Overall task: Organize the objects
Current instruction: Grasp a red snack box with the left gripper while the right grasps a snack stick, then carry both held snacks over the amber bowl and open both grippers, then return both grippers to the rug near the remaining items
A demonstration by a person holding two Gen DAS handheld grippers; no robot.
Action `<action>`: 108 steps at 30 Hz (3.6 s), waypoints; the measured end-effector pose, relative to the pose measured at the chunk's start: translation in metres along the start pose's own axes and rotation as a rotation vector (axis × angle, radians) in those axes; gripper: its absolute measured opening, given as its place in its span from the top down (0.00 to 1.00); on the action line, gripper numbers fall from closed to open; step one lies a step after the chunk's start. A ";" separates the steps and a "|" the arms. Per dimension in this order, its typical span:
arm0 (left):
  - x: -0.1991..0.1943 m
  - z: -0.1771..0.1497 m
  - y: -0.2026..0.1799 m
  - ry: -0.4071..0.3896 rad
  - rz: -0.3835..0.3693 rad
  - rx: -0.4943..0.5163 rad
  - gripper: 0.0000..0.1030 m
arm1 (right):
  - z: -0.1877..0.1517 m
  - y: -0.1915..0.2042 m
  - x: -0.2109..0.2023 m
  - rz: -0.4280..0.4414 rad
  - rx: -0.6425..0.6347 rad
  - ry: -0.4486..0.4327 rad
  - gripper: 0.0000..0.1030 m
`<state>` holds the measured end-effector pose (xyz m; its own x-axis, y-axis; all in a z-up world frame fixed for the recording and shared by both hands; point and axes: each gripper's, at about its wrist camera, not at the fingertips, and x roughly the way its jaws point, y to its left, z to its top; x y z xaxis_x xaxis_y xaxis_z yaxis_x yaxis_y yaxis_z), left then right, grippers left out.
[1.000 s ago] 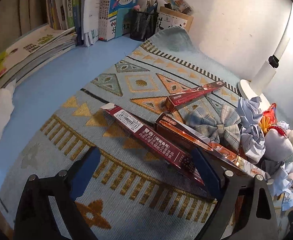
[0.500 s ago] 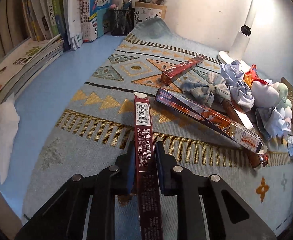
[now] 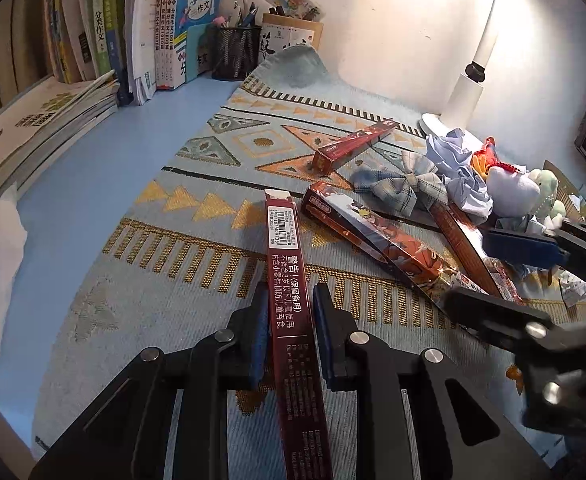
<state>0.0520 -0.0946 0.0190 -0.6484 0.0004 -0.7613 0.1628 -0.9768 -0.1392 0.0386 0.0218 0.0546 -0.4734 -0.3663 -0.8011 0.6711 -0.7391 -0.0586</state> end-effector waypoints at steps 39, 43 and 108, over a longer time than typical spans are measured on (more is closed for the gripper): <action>-0.063 0.088 -0.302 -0.142 -0.471 0.257 0.86 | -0.179 -0.240 -0.342 -0.403 0.755 -0.500 0.83; -0.038 0.104 -0.376 -0.104 -0.549 0.271 0.86 | -0.180 -0.291 -0.328 -0.425 0.845 -0.453 0.83; 0.023 0.000 -0.044 0.059 0.246 -0.085 0.00 | -0.225 -0.181 -0.147 -0.457 0.637 -0.181 0.00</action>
<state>0.0300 -0.0513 0.0082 -0.5375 -0.2201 -0.8140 0.3740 -0.9274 0.0037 0.1149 0.3368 0.0484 -0.7446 0.0046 -0.6675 -0.0400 -0.9985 0.0378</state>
